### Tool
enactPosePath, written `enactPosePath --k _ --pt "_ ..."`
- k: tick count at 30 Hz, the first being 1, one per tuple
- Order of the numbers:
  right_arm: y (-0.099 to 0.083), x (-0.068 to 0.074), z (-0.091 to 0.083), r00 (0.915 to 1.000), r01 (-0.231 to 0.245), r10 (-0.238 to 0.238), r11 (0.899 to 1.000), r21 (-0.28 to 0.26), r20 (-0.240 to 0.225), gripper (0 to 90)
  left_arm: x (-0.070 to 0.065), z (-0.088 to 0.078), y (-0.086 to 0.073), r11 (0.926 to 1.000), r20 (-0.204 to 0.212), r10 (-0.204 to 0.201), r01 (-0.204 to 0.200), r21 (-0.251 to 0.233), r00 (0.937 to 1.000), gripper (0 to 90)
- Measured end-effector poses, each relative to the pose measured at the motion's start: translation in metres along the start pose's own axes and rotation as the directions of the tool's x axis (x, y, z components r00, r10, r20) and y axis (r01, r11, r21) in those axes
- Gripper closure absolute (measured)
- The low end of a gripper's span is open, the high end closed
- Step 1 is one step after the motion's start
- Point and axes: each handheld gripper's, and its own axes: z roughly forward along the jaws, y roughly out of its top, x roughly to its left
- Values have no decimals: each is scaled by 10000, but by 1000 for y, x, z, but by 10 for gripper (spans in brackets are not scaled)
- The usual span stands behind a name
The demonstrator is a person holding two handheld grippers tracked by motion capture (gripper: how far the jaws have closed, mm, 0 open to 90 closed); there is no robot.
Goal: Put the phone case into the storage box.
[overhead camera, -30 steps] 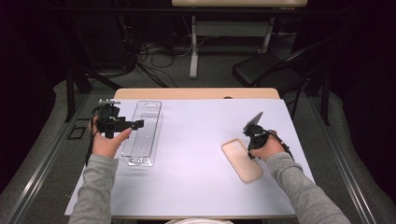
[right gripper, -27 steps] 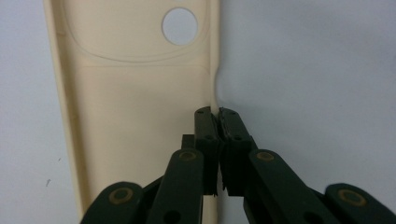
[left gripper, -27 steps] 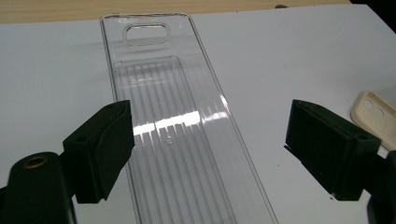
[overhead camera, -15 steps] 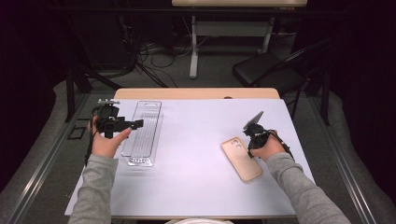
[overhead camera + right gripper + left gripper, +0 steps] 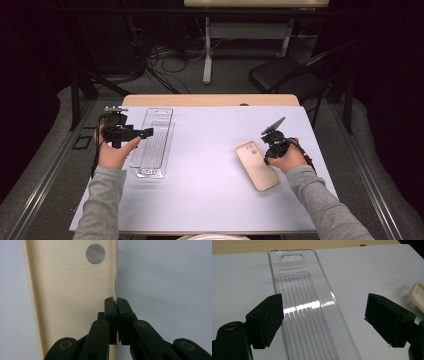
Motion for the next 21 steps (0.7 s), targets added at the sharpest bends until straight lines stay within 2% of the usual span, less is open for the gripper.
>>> enactPosePath --k 3,5,6,8,11,17,18,21 --pt "-1 3 -3 9999 -93 91 9993 -360 -50 879 0 1 0 10000 -23 -6 6 -21 10000 156" --pt "-1 4 -4 9999 -98 97 9995 -312 -32 879 0 1 0 10000 -35 8 -8 4 10000 156" --pt "-2 7 -6 9999 69 -64 9988 -479 118 879 0 1 0 10000 -35 12 -12 -7 10000 156" --pt "-4 11 -7 10000 25 -19 9969 -791 81 879 -1 0 0 10000 -1 26 -26 -48 10000 156" --pt "-5 18 -12 9996 158 -136 9952 -965 231 879 -2 1 0 9999 -7 101 -101 -35 9999 156" --pt "-7 28 -16 9996 282 -264 9874 -1554 133 879 -7 3 -1 9999 60 75 -75 -84 10000 158" --pt "-7 32 -17 9995 317 -296 9818 -1875 139 879 -8 4 -1 9999 138 97 -95 -77 9999 160" --pt "-7 35 -19 9997 232 -235 9786 -2046 9 879 -13 6 -1 9998 189 215 -215 -18 9996 160"
